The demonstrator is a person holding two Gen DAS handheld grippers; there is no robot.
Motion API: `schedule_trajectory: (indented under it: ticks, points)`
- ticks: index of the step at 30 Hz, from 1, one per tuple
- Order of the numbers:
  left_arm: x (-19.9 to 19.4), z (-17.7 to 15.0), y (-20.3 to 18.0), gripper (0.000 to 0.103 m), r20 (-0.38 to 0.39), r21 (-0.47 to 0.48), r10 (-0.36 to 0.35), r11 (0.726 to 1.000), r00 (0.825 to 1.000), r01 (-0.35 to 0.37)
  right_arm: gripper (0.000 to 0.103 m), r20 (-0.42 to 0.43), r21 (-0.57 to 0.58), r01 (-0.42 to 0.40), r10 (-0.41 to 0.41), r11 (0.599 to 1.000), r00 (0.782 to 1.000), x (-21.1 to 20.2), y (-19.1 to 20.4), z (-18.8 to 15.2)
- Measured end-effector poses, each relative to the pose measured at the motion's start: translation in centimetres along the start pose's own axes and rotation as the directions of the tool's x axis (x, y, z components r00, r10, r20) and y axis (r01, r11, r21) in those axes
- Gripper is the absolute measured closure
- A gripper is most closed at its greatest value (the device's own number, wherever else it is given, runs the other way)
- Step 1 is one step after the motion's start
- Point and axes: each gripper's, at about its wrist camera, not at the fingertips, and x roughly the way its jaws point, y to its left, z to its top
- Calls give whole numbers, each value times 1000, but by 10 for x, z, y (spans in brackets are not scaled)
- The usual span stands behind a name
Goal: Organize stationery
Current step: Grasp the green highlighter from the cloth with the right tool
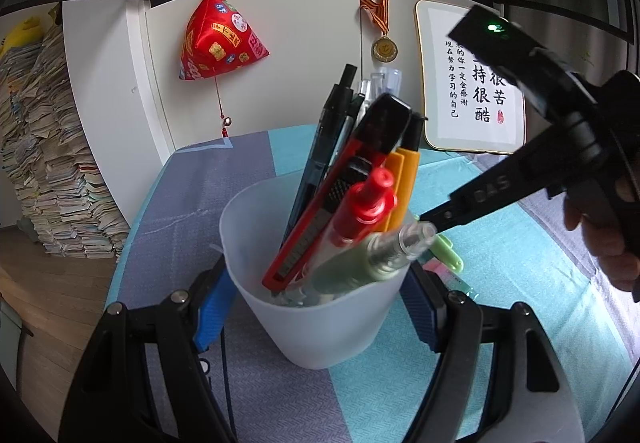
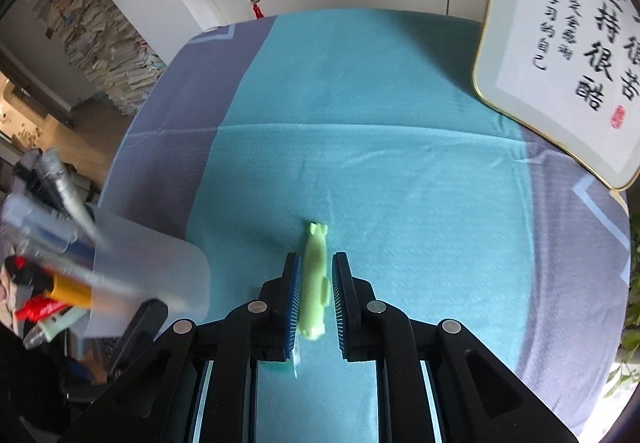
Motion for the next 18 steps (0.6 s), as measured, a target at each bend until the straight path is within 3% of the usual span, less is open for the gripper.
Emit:
schedule_trajectory:
  ticks: [9,18]
  points:
    - [0,0,0,29,0,0,-1,1000,1000,1,89,-33,-8,48,-48,999,998,13,4,2]
    - [0,0,0,29,-1,1,-2,1000,1000,2,89,45,-6,31,-30,1000,999,-23,2,-10]
